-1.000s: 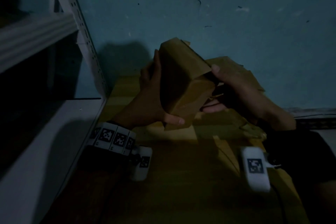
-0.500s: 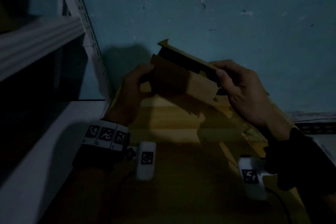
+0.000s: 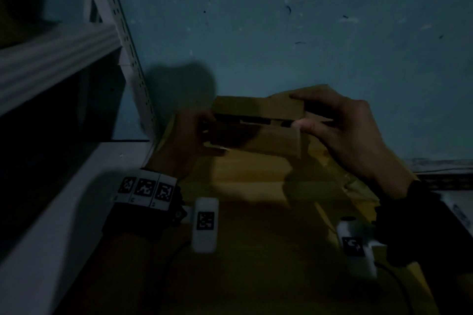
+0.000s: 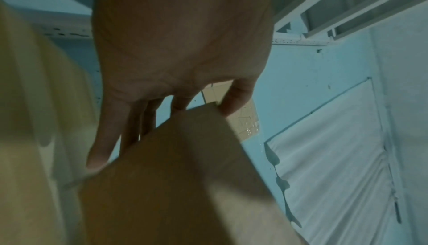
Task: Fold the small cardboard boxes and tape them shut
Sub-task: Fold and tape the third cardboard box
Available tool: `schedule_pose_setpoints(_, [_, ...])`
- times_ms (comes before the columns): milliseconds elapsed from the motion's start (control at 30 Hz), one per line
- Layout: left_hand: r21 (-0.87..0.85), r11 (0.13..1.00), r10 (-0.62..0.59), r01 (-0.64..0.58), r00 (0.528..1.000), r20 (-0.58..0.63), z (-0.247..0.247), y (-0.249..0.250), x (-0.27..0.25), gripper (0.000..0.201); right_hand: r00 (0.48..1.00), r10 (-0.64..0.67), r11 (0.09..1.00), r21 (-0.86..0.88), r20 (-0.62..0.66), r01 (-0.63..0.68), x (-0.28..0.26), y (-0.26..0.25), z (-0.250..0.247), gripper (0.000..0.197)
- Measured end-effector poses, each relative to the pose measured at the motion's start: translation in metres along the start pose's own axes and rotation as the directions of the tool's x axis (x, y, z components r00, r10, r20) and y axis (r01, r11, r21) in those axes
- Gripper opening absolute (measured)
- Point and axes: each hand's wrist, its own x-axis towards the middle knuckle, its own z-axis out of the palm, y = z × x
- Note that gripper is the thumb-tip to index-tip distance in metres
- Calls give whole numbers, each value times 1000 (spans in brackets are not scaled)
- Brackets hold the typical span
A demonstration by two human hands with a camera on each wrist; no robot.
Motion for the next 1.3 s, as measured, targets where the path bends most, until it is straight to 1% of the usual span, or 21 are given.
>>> schedule_pose_setpoints(33, [13, 1000, -7, 7, 1000, 12, 1, -2, 0, 45, 1000, 8, 1000, 6, 7, -8, 0, 0, 0, 55])
schedule_pose_setpoints(67, [39, 999, -5, 4, 1000, 28, 2, -4, 1, 42, 1000, 16, 1000, 4, 12, -16, 0, 0, 0, 56])
schedule_pose_setpoints(133, [130, 991, 12, -19, 998, 55, 4, -6, 3, 18, 1000, 28, 999, -29, 11, -28, 0, 1, 1, 58])
schedule_pose_setpoints(233, [223, 974, 7, -24, 997, 76, 6, -12, 4, 31, 999, 21, 991, -131, -29, -25, 0, 3, 1, 58])
schedule_pose_setpoints(300, [277, 960, 18, -40, 997, 81, 10, -16, 0, 46, 998, 6, 991, -135, -62, -14, 0, 3, 3, 53])
schedule_pose_setpoints(367, [344, 936, 59, -72, 997, 50, 15, -20, -1, 62, 997, -20, 992, -123, -70, 11, 0, 2, 6, 48])
schedule_pose_setpoints(400, [378, 921, 86, -91, 996, 30, 17, -22, 0, 65, 998, -28, 993, -118, -60, 21, 0, 2, 8, 47])
schedule_pose_setpoints(500, [450, 876, 228, -175, 971, -66, 19, -25, 2, 62, 1000, -29, 993, -117, 0, 28, 0, 1, 10, 48])
schedule_pose_setpoints(567, [501, 841, 301, -203, 946, -120, 13, -28, 6, 74, 998, 1, 994, -107, 65, 6, 0, 1, 8, 54])
schedule_pose_setpoints(600, [523, 823, 328, -221, 937, -121, 9, -29, 8, 76, 996, 19, 995, -96, 90, -10, -1, 1, 7, 57])
schedule_pose_setpoints(700, [587, 767, 385, -260, 918, -96, 5, -26, 8, 61, 987, 59, 995, -87, 153, -46, -3, 0, 5, 66])
schedule_pose_setpoints(767, [613, 744, 402, -267, 911, -91, 5, -23, 8, 59, 980, 93, 992, -102, 174, -76, -4, -1, 7, 67])
schedule_pose_setpoints(800, [625, 732, 415, -272, 905, -92, 6, -23, 9, 59, 980, 112, 990, -108, 166, -94, -4, -1, 10, 64])
schedule_pose_setpoints(867, [647, 709, 430, -280, 899, -83, 8, -22, 9, 59, 984, 143, 984, -125, 108, -130, -4, 0, 17, 55])
schedule_pose_setpoints(967, [680, 667, 460, -305, 886, -54, 13, -23, 8, 55, 992, 123, 966, -230, 1, -119, -2, 1, 25, 42])
schedule_pose_setpoints(1033, [712, 626, 490, -317, 871, -44, 15, -23, 8, 43, 993, 108, 956, -271, -41, -115, -3, -1, 27, 40])
schedule_pose_setpoints(1100, [738, 594, 508, -320, 860, -36, 17, -22, 7, 29, 989, 133, 952, -269, -60, -145, -3, -3, 29, 38])
schedule_pose_setpoints(1167, [757, 569, 513, -321, 858, -21, 17, -21, 6, 31, 983, 167, 946, -268, -81, -183, -3, -4, 32, 34])
schedule_pose_setpoints(1233, [749, 573, 507, -332, 862, -6, 16, -21, 6, 30, 976, 179, 943, -262, -121, -205, -4, -5, 35, 33])
schedule_pose_setpoints(1300, [741, 578, 502, -343, 865, 9, 14, -20, 7, 34, 972, 183, 943, -253, -150, -216, -5, -6, 38, 36])
